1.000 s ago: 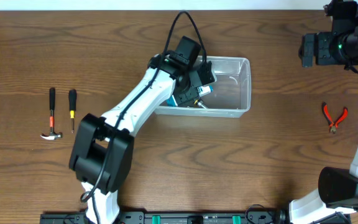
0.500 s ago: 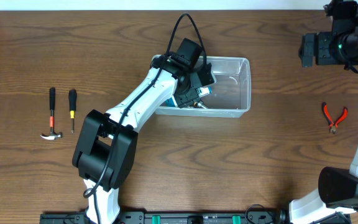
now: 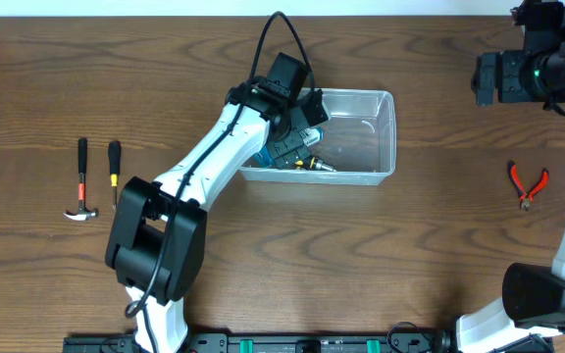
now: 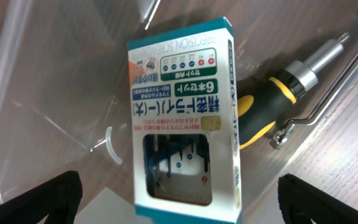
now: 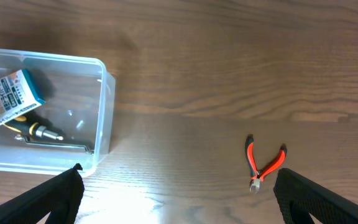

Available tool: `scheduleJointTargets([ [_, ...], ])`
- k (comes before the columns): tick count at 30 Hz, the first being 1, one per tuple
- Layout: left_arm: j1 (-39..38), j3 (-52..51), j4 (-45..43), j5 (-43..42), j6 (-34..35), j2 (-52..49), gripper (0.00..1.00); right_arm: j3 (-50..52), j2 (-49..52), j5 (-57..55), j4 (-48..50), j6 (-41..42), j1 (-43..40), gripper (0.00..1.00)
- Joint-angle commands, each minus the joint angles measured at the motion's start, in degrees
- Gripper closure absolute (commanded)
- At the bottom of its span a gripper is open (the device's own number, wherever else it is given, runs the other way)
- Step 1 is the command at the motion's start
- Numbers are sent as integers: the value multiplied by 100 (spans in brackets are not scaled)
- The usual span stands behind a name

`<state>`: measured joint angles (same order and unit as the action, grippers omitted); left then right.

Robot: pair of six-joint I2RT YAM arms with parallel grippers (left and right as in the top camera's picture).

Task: Pack container
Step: 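Lift the box with the left gripper and place it into the container, then move the left gripper to the small black screwdriver and grasp it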

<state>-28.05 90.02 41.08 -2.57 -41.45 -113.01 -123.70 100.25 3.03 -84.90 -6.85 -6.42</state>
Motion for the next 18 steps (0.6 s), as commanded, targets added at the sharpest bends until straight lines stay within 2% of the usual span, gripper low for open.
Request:
scheduleJointTargets([
  [1, 13, 133, 20, 339, 437, 501, 2, 17, 15, 39, 2, 37, -26, 1],
  [5, 46, 378, 208, 962, 713, 1147, 2, 17, 15, 39, 4, 37, -26, 1],
  [9, 452, 654, 730, 1543, 1731, 1928, 2, 17, 15, 39, -2, 35, -26, 1],
  [15, 2457, 697, 1784, 1397, 3462, 2691, 2, 17, 15, 39, 9, 35, -26, 1],
  [18, 3473, 673, 2118, 789, 3532, 2664, 2, 17, 15, 39, 9, 35, -26, 1],
])
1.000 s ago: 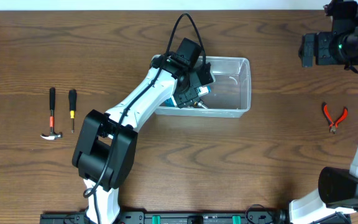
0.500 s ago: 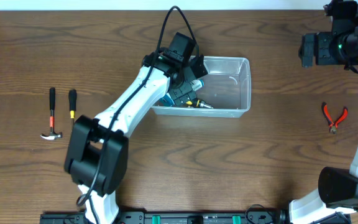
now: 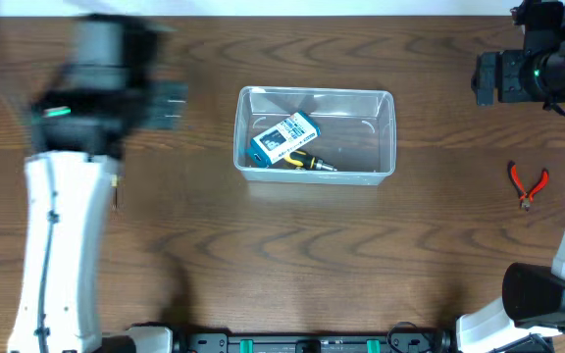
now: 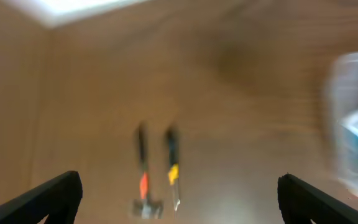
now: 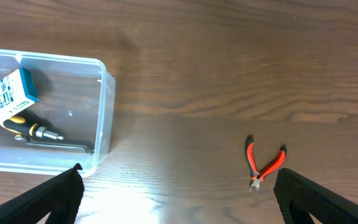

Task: Pack container
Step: 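Move the left gripper to the small black screwdriver and grasp it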

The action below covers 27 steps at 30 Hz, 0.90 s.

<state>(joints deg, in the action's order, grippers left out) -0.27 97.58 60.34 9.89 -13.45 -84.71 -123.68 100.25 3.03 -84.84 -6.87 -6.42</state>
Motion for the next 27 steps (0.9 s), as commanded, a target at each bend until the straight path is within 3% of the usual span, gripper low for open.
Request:
scheduleJointTargets([
  [1, 949, -114, 219, -616, 732, -199, 2, 15, 15, 39, 2, 37, -26, 1],
  [6, 1644, -310, 39, -778, 706, -597, 2, 15, 15, 22, -2, -7, -26, 1],
  [27, 1735, -372, -389, -728, 382, -3272, 2, 15, 15, 17, -133, -2, -31, 1],
])
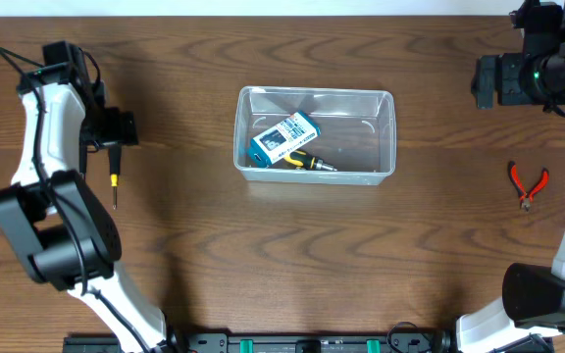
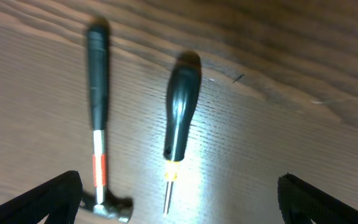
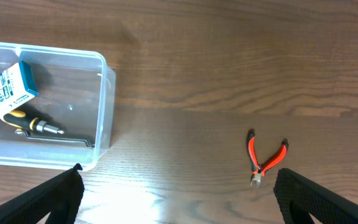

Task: Pack container
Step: 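Move the left gripper to the small black screwdriver and grasp it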

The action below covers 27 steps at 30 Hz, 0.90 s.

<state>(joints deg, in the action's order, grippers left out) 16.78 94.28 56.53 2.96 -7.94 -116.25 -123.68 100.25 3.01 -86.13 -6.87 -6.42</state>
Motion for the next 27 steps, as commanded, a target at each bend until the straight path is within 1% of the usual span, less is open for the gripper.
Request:
scheduleJointTargets([
  [1, 35, -44, -33, -42, -236, -166, 2, 15, 15, 20, -2, -4, -31, 1],
  [6, 37, -155, -229, -76, -785, -345, 2, 15, 15, -46, -2, -2, -31, 1],
  [10, 120, -474, -481, -503, -1154, -352, 2, 15, 15, -170, -7, -4, -31, 1],
  [13, 221, -708, -638, -750, -1287, -352, 2, 15, 17, -170, -7, -4, -33, 1],
  [27, 295, -955, -1034, -791, -1303, -367, 2, 15, 17, -166, -96, 68, -31, 1],
])
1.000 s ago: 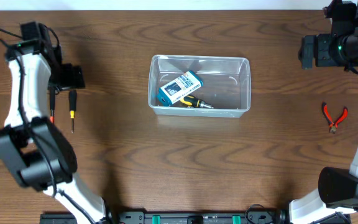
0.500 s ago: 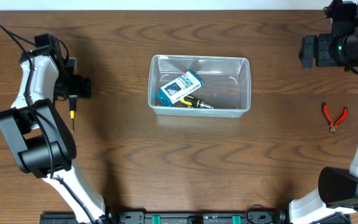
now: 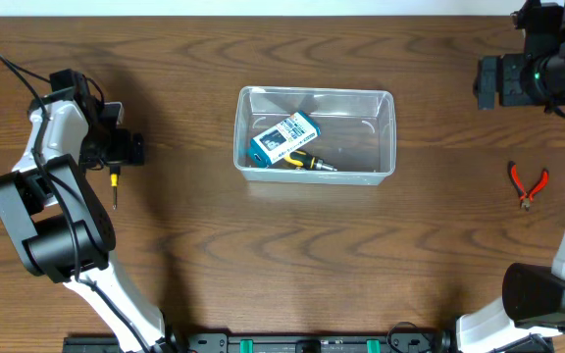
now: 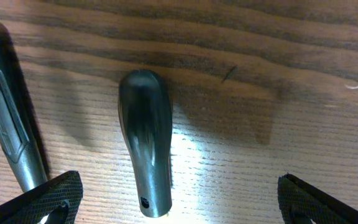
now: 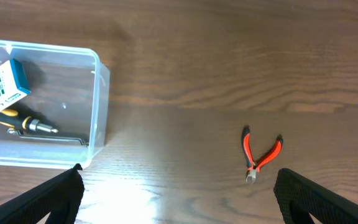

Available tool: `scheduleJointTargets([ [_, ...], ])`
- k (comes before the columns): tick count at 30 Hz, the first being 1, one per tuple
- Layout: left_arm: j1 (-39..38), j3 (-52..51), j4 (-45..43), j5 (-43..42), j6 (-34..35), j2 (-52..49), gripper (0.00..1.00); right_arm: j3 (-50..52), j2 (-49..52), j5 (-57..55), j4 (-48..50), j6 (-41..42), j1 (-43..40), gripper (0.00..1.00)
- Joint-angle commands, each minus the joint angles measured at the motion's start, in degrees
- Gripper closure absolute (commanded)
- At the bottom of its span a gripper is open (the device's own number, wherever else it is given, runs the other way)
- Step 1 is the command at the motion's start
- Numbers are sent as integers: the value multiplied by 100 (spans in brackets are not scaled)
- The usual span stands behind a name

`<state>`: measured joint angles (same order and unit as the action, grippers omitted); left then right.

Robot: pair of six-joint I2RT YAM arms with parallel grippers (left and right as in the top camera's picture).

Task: Pack container
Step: 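Move the left gripper to the small black screwdriver and grasp it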

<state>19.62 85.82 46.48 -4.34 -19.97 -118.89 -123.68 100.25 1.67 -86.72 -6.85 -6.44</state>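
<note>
A clear plastic container (image 3: pixel 388 132) at mid-table holds a blue-and-white box (image 3: pixel 284 137) and a yellow-and-black screwdriver (image 3: pixel 307 162). At the far left, my left gripper (image 3: pixel 116 149) is open and low over a black-handled screwdriver (image 4: pixel 146 155); the handle lies between its spread fingertips (image 4: pixel 58 199), untouched. A hammer's handle (image 4: pixel 8 118) lies just left of it. Red pliers (image 3: pixel 529 183) lie on the table at the right. High at the back right, my right gripper (image 3: pixel 488 80) is open and holds nothing.
In the right wrist view, the container's corner (image 5: pixel 98 93) is at the left and the red pliers (image 5: pixel 260 155) at the right, with bare wooden table (image 5: pixel 179 112) between them. The table's back edge runs close behind both arms.
My left gripper has come down closer over the black screwdriver's handle, which now fills more of the left wrist view. It is still open. The right arm has shifted only slightly.
First my left gripper was open inside the container, above the blue-and-white box beside the yellow screwdriver. Then it was out over the left side of the table, the box left in the container. Later it stood above the hammer and black screwdriver, and now low over the screwdriver.
</note>
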Motion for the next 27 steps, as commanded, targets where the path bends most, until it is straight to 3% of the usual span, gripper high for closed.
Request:
scheduleJointTargets([
  [1, 11, -157, -83, -61, -101, -103, 2, 15, 17, -33, -55, 66, -28, 1],
  [21, 15, -734, -636, -61, -98, -103, 2, 15, 15, -35, -223, 168, -28, 1],
  [27, 15, -734, -656, -61, -96, -103, 26, 15, 17, -35, -280, 170, -28, 1],
])
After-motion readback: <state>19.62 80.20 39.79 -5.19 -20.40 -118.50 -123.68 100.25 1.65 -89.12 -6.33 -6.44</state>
